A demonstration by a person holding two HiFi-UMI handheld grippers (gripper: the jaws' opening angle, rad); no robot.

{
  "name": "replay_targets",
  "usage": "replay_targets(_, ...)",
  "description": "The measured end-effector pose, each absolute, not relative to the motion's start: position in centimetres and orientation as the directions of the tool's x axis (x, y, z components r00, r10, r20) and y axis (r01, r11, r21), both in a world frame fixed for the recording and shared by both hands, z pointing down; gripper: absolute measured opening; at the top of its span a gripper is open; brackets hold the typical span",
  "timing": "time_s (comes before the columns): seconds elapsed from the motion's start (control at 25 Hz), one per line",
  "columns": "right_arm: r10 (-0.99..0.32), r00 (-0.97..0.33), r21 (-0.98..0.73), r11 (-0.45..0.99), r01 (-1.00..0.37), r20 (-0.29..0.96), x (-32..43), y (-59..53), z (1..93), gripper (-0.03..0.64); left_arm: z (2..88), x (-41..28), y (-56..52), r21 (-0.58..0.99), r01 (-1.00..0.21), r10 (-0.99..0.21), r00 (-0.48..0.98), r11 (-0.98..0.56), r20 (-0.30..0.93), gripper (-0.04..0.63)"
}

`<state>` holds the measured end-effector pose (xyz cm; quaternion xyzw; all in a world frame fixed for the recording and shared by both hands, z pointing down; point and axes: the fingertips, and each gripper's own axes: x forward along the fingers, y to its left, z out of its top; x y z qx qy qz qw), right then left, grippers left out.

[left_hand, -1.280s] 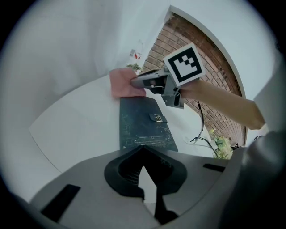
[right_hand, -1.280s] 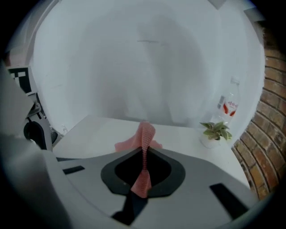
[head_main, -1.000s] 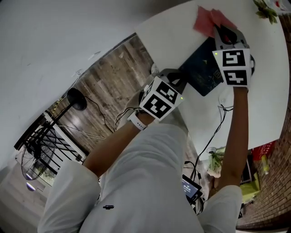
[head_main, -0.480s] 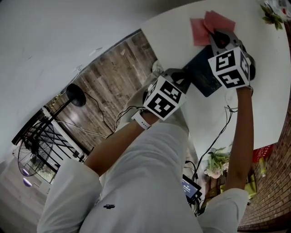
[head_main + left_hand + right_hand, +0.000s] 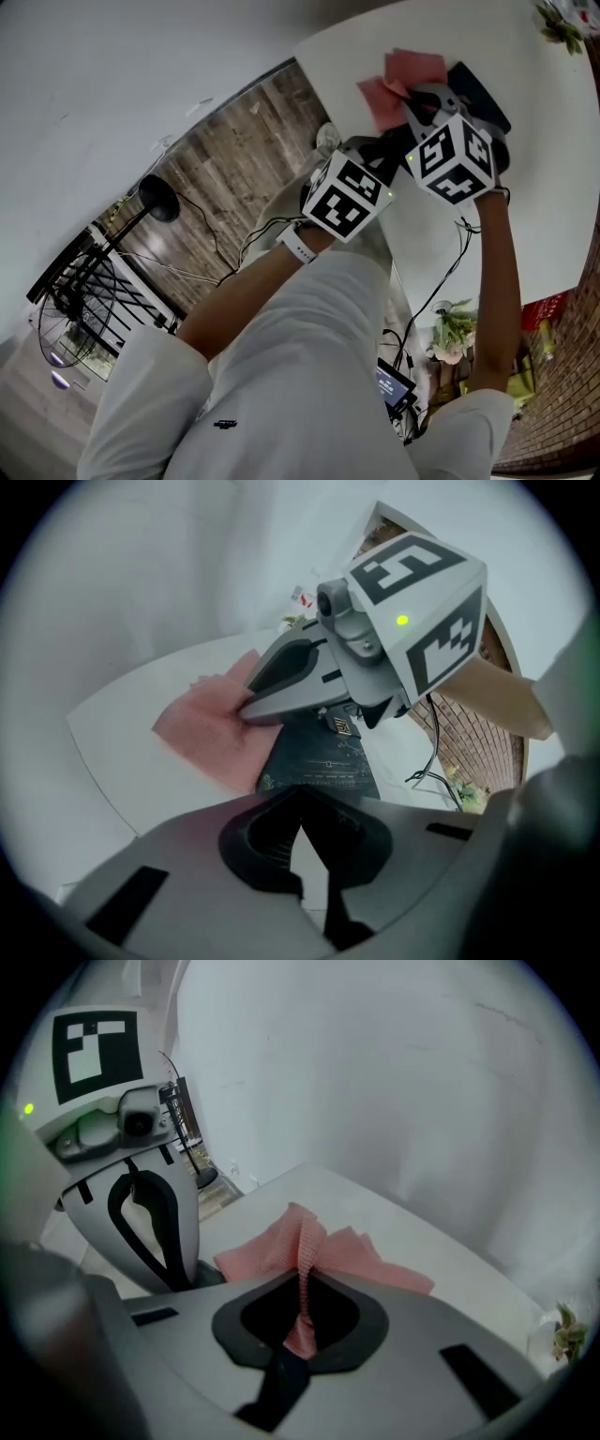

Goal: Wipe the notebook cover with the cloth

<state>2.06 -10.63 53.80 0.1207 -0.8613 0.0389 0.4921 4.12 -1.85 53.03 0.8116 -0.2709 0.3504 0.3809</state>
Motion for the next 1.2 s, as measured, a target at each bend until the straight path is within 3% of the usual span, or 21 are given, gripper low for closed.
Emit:
replay_targets(0.32,-0.118,-0.497,0.001,0.973,-0.230,0.860,0.0,-7.1,53.9,0.018,52.5,1.1,-0.1,0.409,-0.713,-0.167,0.587,-0.569,0.792,0.018)
replay_targets(0.88,0.004,-0.548,-0.213,0.924,-0.319,0.837,-2.1,0.3,51.9,0.018,47.4,-3.9,-1.1,0.346,-0.744,-0.291,0.578,-0.572,0.762,0.018)
replay_targets(1.2,-0.155,-0.606,-0.198,0.857,-0.475,0.780,-1.2,1.6,46.7,0.018,43.5,-5.1,-1.7,0.332,-0.739,-0.349,0.600,-0.586,0.720,0.018)
